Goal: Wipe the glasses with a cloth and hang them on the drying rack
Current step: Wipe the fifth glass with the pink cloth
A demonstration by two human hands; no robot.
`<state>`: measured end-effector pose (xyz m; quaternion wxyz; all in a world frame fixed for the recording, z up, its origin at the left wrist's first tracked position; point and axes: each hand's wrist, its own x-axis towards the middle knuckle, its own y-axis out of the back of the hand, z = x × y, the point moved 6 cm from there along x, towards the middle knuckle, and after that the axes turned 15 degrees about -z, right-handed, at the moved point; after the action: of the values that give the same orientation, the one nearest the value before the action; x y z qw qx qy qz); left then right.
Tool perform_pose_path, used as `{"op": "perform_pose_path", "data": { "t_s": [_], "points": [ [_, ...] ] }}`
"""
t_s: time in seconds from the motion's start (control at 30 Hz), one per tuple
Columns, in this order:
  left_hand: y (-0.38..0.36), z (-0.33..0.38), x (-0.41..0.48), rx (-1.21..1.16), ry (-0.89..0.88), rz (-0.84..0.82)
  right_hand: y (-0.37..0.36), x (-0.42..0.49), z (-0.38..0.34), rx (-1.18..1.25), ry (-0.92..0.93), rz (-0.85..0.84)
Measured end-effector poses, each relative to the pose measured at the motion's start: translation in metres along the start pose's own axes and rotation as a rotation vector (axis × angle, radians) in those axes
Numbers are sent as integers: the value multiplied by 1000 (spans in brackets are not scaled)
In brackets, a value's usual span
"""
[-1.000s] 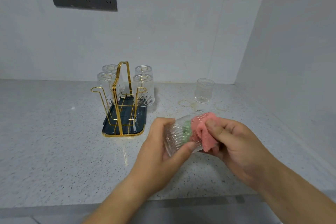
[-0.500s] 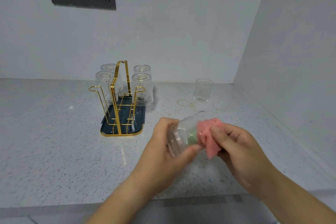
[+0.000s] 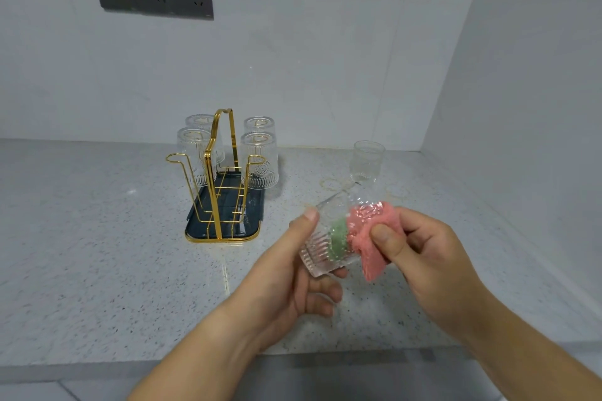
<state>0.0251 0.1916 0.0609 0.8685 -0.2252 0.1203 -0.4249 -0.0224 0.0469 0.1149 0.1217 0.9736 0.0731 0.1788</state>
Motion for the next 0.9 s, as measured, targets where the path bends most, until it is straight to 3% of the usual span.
{"op": "perform_pose_path", "data": {
  "t_s": [0.1,0.27,0.3,0.33,0.5,0.57,0.63,0.7,0.83,0.9],
  "points": [
    [4,10,-5,283,-129,74,2,0,6,35,-16,-10],
    [0,23,-14,1127,-342,189,8,3,9,113,-64,-5],
    [3,22,-14,1200,-367,206,8,4,7,114,-65,2],
    [7,20,-12,1140,-365,192,7,5,6,114,-63,11],
    [4,-2,2,154,-32,-33,3,3,1,14,-61,2],
    [5,-5,2,-24,40,-24,-1,1,0,-31,-55,-21],
    [6,-2,0,-9,-19,15,-3,-1,-1,-17,-51,-20],
    [7,7,-4,251,-142,59,-2,0,2,15,-66,1],
    [3,21,-12,1267,-520,206,0,3,9,141,-113,27],
    [2,20,-14,1306,-551,200,0,4,8,135,-108,31]
  ]
}}
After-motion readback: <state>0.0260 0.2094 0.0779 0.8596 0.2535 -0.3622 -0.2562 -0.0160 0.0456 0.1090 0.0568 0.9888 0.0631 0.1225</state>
